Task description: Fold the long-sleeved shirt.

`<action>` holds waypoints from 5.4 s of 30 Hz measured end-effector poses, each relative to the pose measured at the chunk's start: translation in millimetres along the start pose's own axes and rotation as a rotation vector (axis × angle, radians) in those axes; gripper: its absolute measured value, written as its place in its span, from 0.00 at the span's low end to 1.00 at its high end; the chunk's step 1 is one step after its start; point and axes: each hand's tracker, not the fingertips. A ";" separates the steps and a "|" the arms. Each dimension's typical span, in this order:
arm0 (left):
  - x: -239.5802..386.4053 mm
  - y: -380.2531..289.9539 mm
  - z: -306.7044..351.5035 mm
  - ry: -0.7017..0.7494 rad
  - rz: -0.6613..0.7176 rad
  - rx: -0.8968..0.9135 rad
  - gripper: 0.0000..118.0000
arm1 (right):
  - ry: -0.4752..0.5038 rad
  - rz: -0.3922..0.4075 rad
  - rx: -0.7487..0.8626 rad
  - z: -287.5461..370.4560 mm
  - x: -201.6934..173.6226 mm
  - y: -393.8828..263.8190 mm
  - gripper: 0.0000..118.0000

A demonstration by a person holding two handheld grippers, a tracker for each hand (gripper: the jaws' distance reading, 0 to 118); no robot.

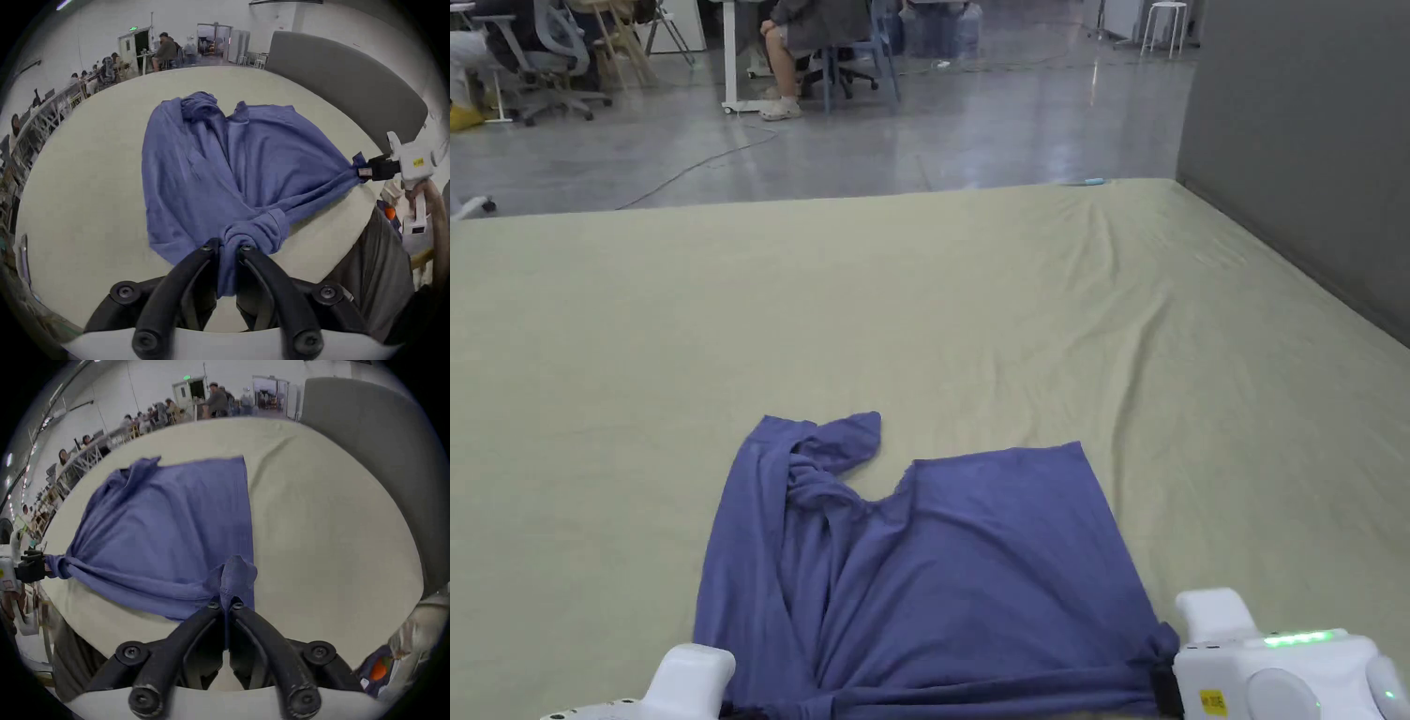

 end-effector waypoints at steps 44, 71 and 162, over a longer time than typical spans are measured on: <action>-4.7 248.9 -176.6 0.123 -0.193 -0.071 0.99 | -0.043 0.055 -0.062 -18.7 -7.6 20.3 0.05; -80.8 399.2 190.6 0.240 0.046 0.645 0.09 | 0.023 0.106 0.642 249.4 33.6 340.9 0.04; -19.9 134.1 25.4 0.005 0.058 0.160 0.00 | -0.065 0.113 -0.242 -12.1 51.4 9.0 0.49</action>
